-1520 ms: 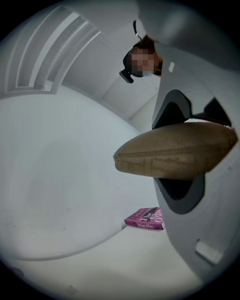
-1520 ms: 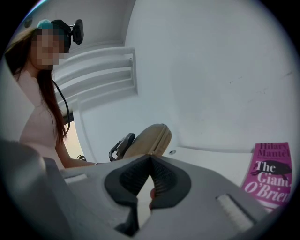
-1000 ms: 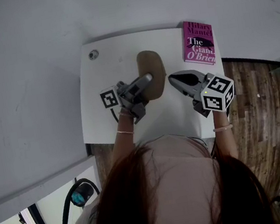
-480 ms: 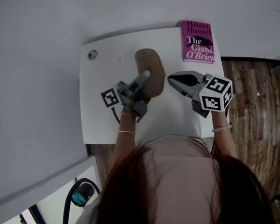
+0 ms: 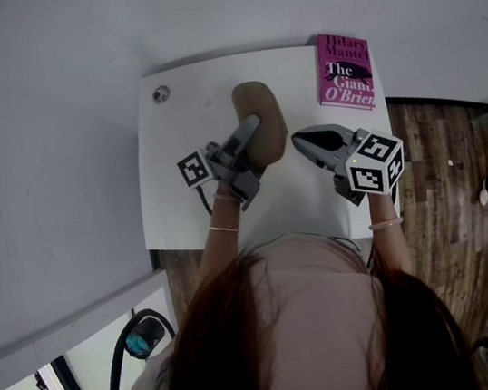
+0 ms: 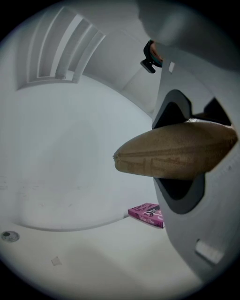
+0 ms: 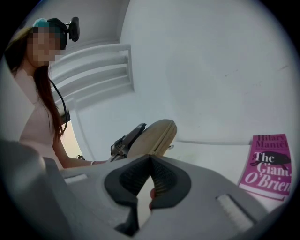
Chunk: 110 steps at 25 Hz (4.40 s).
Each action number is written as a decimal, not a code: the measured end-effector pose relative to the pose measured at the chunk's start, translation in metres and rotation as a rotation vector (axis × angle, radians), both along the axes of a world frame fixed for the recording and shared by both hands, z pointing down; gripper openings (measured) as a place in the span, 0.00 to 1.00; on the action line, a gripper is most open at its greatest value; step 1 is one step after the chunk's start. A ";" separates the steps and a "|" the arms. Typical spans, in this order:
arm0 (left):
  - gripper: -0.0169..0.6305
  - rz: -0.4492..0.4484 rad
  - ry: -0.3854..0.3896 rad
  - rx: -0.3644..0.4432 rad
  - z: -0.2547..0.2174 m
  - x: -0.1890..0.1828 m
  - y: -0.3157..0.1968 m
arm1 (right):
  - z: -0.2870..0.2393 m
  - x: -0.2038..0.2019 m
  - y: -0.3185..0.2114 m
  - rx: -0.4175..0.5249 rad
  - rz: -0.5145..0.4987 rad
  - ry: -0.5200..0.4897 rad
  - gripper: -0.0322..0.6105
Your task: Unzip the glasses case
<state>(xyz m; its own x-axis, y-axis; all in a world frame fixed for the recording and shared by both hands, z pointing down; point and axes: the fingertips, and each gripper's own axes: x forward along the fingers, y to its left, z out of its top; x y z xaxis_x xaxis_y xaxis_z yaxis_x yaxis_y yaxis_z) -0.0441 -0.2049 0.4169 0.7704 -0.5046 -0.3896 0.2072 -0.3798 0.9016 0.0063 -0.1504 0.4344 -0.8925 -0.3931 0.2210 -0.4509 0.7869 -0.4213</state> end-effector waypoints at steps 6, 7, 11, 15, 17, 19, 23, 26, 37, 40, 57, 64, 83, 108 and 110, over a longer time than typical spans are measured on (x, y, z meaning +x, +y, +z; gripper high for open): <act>0.48 -0.033 0.017 -0.036 0.004 -0.004 -0.005 | 0.005 -0.003 0.002 -0.011 -0.005 0.001 0.05; 0.48 -0.039 0.018 -0.042 0.005 -0.005 -0.006 | 0.005 -0.004 0.002 -0.012 -0.007 0.004 0.05; 0.48 -0.055 0.022 -0.067 0.008 -0.006 -0.008 | 0.008 -0.004 0.003 -0.018 -0.007 0.008 0.05; 0.48 -0.083 0.029 -0.102 0.012 -0.008 -0.012 | 0.010 -0.005 0.005 -0.024 -0.012 0.013 0.05; 0.48 -0.096 0.038 -0.116 0.013 -0.010 -0.015 | 0.011 -0.006 0.005 -0.027 -0.013 0.011 0.05; 0.48 -0.105 0.040 -0.126 0.014 -0.011 -0.016 | 0.012 -0.007 0.005 -0.030 -0.015 0.008 0.05; 0.48 -0.128 0.040 -0.140 0.016 -0.014 -0.016 | 0.013 -0.008 0.007 -0.032 -0.025 0.015 0.05; 0.48 -0.157 0.046 -0.156 0.017 -0.018 -0.020 | 0.014 -0.011 0.009 -0.032 -0.037 0.016 0.05; 0.48 -0.220 0.041 -0.186 0.019 -0.023 -0.024 | 0.015 -0.015 0.011 -0.044 -0.041 0.007 0.05; 0.48 -0.238 0.043 -0.194 0.020 -0.025 -0.024 | 0.015 -0.016 0.013 -0.046 -0.045 0.005 0.05; 0.48 -0.330 0.086 -0.290 0.030 -0.035 -0.028 | 0.017 -0.026 0.018 -0.080 -0.079 -0.024 0.05; 0.48 -0.357 0.105 -0.347 0.040 -0.036 -0.028 | 0.019 -0.031 0.022 -0.093 -0.102 -0.021 0.05; 0.48 -0.389 0.148 -0.408 0.050 -0.035 -0.024 | 0.023 -0.047 0.037 -0.134 -0.187 -0.021 0.05; 0.48 -0.361 0.081 -0.357 0.047 -0.028 -0.022 | 0.031 -0.053 0.042 -0.133 -0.177 -0.013 0.07; 0.48 -0.361 0.070 -0.344 0.046 -0.027 -0.022 | 0.032 -0.051 0.042 -0.131 -0.170 -0.013 0.07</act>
<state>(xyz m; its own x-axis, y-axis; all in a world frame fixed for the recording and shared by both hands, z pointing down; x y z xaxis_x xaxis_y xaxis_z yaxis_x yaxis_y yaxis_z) -0.0713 -0.2270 0.4633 0.5009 -0.8424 -0.1986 0.1817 -0.1220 0.9757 -0.0446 -0.1083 0.4661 -0.9466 -0.2056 0.2483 -0.3104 0.7893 -0.5297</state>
